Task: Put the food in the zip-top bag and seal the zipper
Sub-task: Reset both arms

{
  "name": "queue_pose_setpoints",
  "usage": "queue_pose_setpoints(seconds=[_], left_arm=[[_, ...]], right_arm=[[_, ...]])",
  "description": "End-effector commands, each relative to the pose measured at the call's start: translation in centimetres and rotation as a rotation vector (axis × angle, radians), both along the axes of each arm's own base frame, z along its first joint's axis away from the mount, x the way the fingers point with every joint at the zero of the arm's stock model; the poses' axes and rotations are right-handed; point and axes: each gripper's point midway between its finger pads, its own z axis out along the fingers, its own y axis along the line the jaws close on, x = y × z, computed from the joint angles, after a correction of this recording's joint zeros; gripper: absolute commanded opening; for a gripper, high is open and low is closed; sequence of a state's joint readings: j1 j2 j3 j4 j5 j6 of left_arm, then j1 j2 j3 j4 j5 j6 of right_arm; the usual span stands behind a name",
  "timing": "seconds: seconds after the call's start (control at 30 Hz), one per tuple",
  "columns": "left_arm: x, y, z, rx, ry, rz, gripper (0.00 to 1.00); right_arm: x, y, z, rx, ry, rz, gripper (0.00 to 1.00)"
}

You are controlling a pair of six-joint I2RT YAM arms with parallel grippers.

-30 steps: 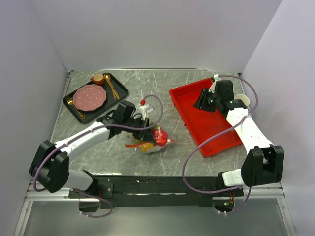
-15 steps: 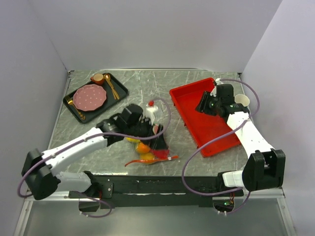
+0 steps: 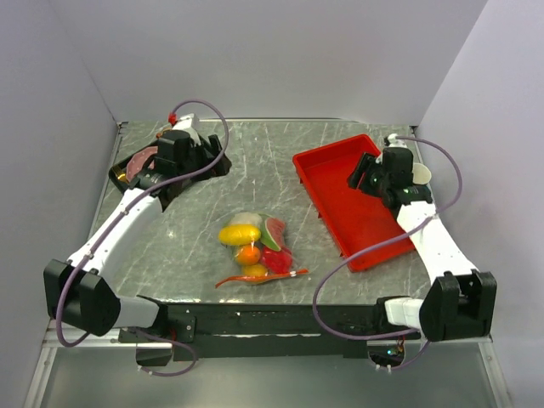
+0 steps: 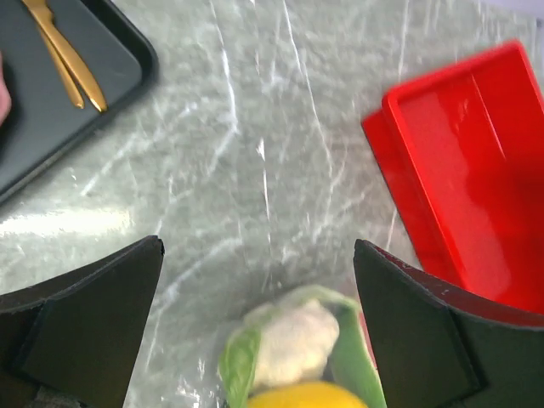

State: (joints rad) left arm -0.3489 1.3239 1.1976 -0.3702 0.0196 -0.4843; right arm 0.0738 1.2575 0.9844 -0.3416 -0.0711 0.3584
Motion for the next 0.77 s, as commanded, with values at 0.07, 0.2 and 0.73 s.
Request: queue_pose_setpoints(seconds=[0.07, 0.2, 0.73], left_arm=[[2.9, 1.1, 3.4, -0.018, -0.153, 0.114, 0.99], [3.7, 2.0, 3.3, -0.009, -0.202, 0.166, 0.99], [3.7, 3.8, 0.3, 0.047, -0.212, 0.231, 1.00]], right_arm=[[1.6, -1.6, 3.9, -0.030, -0.226, -0.067, 0.73], [1.4, -2.8, 3.4, -0.069, -0.272, -0.114, 0.74], [0.3, -7.3, 0.9, -0.193, -0.302, -0.308, 0.83]])
